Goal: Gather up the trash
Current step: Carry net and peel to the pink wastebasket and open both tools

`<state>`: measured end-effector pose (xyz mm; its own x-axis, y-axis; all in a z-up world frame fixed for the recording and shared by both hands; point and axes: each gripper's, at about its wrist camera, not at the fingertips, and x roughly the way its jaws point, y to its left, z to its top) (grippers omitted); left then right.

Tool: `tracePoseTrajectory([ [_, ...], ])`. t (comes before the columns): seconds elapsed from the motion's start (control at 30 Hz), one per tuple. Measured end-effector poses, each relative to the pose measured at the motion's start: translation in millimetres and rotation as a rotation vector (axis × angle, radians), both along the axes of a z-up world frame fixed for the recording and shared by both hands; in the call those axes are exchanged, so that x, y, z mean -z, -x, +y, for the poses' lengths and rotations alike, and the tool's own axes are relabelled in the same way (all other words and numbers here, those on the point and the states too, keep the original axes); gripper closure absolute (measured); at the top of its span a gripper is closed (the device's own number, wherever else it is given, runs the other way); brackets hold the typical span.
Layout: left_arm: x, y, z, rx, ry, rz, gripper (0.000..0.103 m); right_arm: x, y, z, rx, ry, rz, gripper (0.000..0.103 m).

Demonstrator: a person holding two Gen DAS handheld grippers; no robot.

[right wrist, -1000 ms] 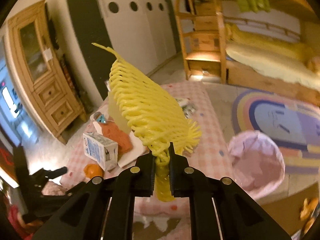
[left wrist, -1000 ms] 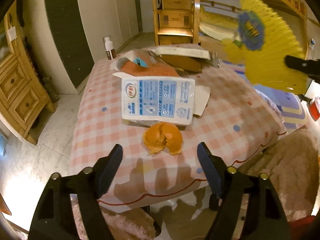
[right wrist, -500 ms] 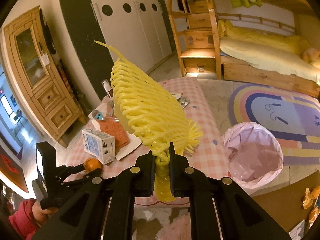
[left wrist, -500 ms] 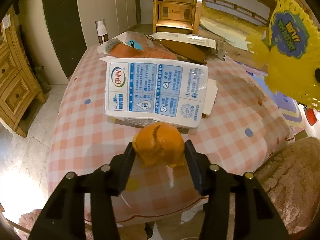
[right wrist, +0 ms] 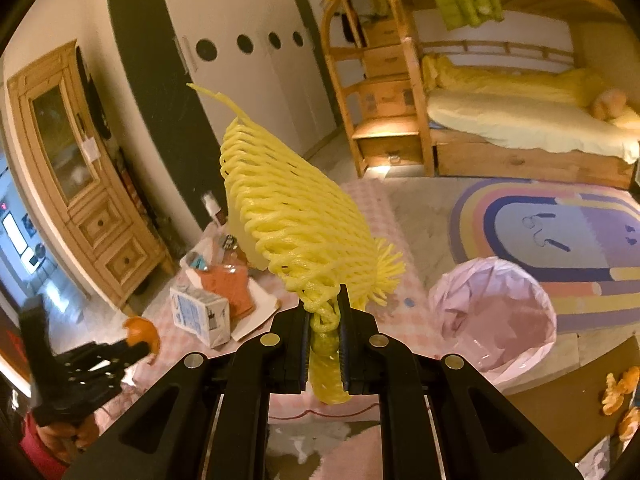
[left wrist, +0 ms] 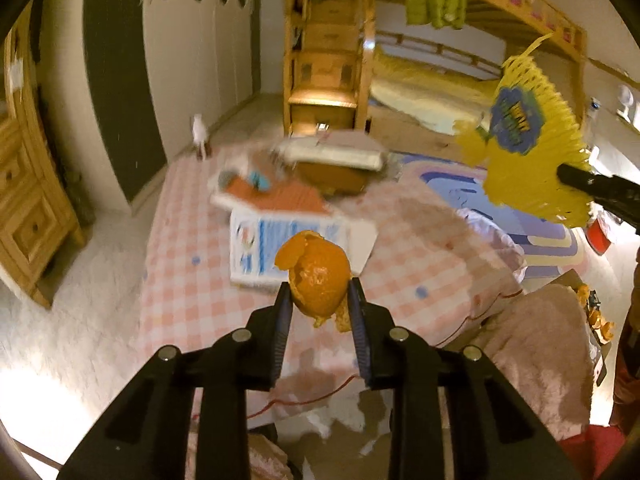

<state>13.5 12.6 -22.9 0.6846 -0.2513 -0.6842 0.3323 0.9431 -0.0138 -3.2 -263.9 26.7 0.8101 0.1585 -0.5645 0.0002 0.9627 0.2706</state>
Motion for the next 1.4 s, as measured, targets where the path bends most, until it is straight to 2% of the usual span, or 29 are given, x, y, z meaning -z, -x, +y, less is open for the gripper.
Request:
tracePoseTrajectory([
  [0.17, -15.3, -5.3, -50.2, 0.103, -0.01, -0.053, 0.076, 5.5, 9.6, -29.7, 0.08, -0.005, 0.018, 0.091],
  [0.37, -6.5, -26.6, -131.4, 0.272, -0.028, -0.045, 0.076, 22.1, 20.5, -69.1, 0.192, -0.022, 0.059, 0.091],
  [0.57, 7.0, -48.8, -206.5, 0.399, 0.004, 0.002, 0.076, 50.5, 17.2, -114.4, 0.308, -0.065, 0.121, 0.091],
  [0.9, 40.6, -87.0, -298.3, 0.503, -0.033, 0.062, 0.075, 107.2, -22.0, -170.7, 0.404, -0.142, 0.236, 0.09],
  [1.07, 51.4, -107.6, -322.3, 0.517, -0.031, 0.104, 0.074, 128.1, -44.8, -189.5, 0.412, -0.168, 0.268, 0.087],
  [1.1, 53.2, -110.8, -327.7, 0.521, -0.035, 0.107, 0.071, 132.6, -50.6, -192.9, 0.41, -0.167, 0.275, 0.087],
  [1.17, 54.6, -116.7, -332.6, 0.516, -0.04, 0.109, 0.056, 137.6, -58.6, -197.6, 0.409, -0.169, 0.284, 0.084],
  [1.2, 53.8, -119.5, -333.5, 0.51, -0.035, 0.108, 0.041, 139.4, -60.9, -199.7, 0.409, -0.168, 0.284, 0.079],
  [1.23, 52.6, -121.8, -333.4, 0.5, -0.026, 0.104, 0.037, 142.9, -64.1, -202.0, 0.406, -0.17, 0.29, 0.066],
  [1.3, 51.4, -126.1, -331.7, 0.491, -0.016, 0.107, 0.036, 144.5, -66.1, -204.2, 0.409, -0.168, 0.295, 0.057],
  [1.4, 50.3, -131.6, -324.6, 0.453, -0.015, 0.1, 0.036, 139.9, -62.6, -203.8, 0.417, -0.169, 0.283, 0.057],
])
